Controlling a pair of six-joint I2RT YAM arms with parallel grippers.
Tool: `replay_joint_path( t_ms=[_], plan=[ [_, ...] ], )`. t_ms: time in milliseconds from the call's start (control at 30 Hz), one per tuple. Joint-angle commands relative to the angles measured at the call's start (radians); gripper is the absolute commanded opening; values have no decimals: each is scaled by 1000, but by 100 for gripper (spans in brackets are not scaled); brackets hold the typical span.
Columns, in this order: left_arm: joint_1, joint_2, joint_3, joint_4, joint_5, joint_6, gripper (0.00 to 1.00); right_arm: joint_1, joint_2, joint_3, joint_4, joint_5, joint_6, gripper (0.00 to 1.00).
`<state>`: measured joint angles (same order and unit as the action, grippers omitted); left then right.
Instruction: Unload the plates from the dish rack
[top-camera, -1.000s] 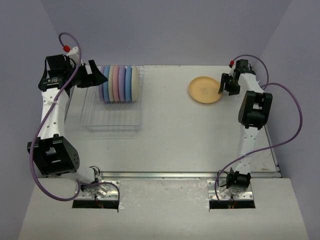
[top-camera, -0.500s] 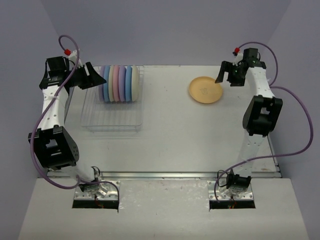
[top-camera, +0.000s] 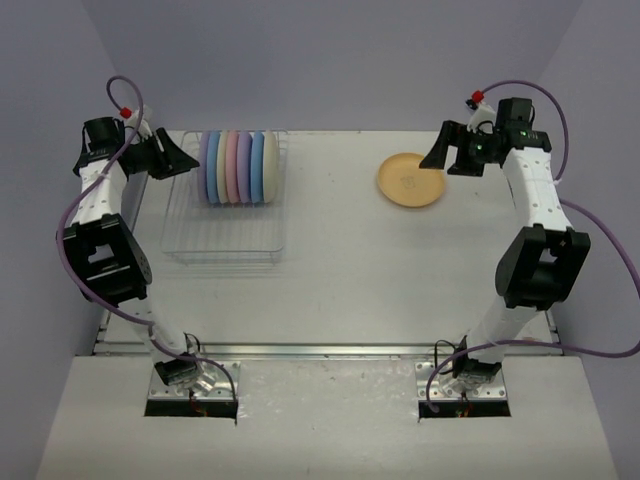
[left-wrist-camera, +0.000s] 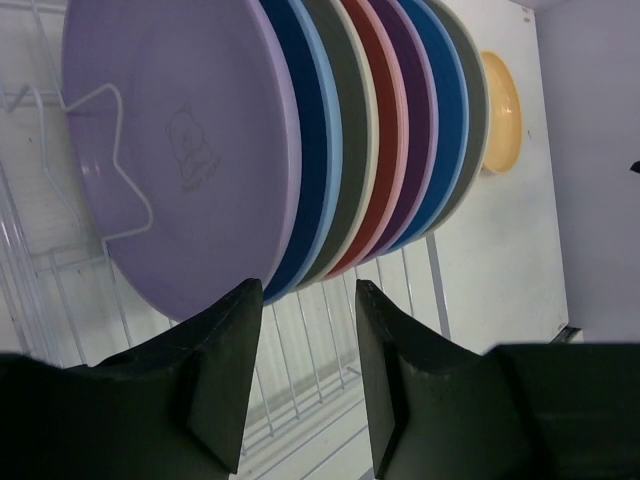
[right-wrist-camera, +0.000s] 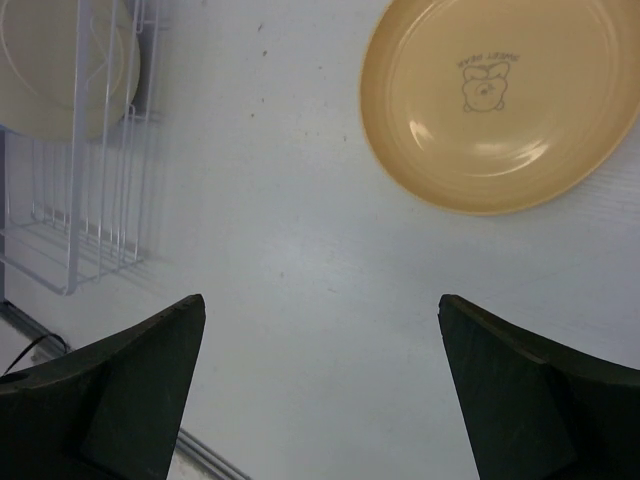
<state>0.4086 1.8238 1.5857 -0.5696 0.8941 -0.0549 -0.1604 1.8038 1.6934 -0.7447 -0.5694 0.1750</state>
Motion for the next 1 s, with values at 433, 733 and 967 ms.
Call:
replay_joint_path(
  t_ms=[433, 733, 967],
  plan=[
    [7, 214, 214, 6, 222, 45, 31, 1, -54, -92, -8, -129, 18, 99],
    [6, 267, 272, -71, 268, 128, 14, 0, -39, -101, -8, -145, 17, 99],
    [6, 282, 306, -141, 300, 188, 0, 1, -30, -107, -9, -168, 20, 99]
  ],
)
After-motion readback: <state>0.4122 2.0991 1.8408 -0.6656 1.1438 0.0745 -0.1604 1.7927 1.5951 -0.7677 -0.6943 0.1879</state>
